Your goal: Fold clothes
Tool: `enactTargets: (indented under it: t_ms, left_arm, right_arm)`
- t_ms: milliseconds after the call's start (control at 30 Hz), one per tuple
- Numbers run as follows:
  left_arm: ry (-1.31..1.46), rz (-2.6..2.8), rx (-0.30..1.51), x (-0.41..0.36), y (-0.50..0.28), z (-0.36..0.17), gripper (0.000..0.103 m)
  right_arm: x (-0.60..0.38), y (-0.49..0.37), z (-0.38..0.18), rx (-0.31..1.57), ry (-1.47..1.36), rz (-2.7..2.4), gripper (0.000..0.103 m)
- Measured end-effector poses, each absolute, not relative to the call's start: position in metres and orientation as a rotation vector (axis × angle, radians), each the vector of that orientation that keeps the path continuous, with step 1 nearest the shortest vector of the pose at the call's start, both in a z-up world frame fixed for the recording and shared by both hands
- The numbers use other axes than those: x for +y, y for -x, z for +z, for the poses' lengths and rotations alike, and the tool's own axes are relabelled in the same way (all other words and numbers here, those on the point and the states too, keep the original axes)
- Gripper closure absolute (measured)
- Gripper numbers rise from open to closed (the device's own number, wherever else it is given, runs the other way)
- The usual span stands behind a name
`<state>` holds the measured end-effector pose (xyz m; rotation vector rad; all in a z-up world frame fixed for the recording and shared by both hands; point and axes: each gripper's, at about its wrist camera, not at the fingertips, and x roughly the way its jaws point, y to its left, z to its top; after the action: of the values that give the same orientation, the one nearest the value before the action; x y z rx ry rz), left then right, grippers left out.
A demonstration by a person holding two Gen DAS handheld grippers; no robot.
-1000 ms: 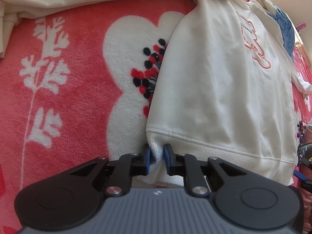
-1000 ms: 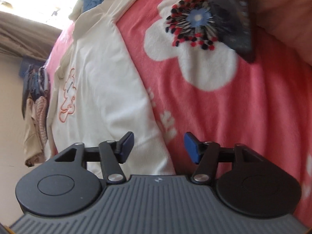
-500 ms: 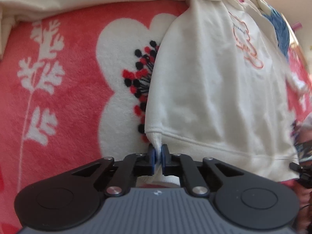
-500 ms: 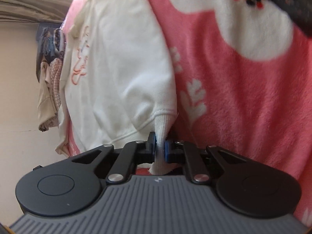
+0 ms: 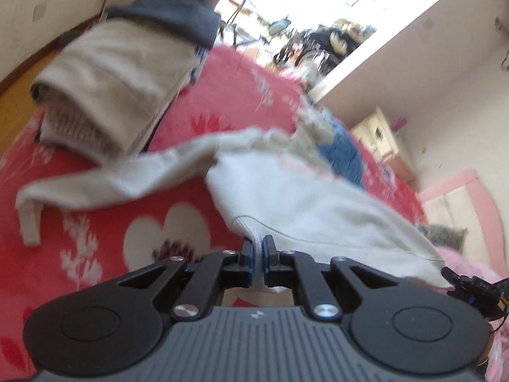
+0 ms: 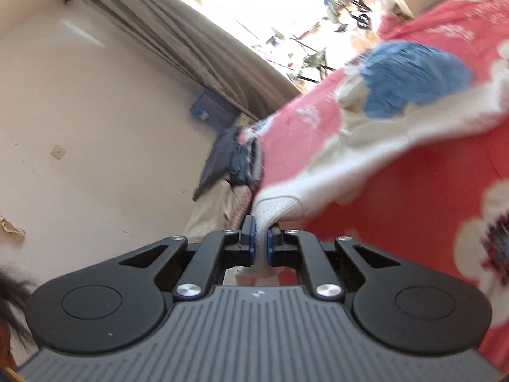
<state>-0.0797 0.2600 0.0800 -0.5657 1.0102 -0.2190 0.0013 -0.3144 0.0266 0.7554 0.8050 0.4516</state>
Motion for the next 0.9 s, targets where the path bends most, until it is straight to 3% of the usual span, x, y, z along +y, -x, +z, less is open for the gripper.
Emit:
enactTargets:
  t_ms: [267, 367, 633, 833, 900]
  left_arm:
    - [0.352, -0.095, 1.401, 0.202, 0.079, -0.117, 0.099]
    - [0.287, -0.092, 1.409, 0.19, 0.08, -0.128, 0.099]
    - [0.019, -0.112, 1.389, 0.169, 0.087, -0.098, 0.099]
    - [-0.216, -0.101, 1.465, 0.161, 0.072, -0.165, 0.097]
    - [-0.272, -0.094, 1.512, 0.161, 0.073, -0.175, 0.092]
  right_arm:
    - [-0.335, 0.04, -0.125, 1.167, -0.82, 0.197, 0.098]
    - [-0.334, 0.044, -0.157, 1.238, -0.787, 0.145, 0.098]
    - [-0.334, 0.044, -0.15, 1.233, -0.673, 0.166, 0.098]
    - [-0.329, 0.046, -0.18, 1.3, -0.518, 0.08, 0.096]
    - [-0.327, 0.048, -0.189, 1.32, -0.458, 0.042, 0.094]
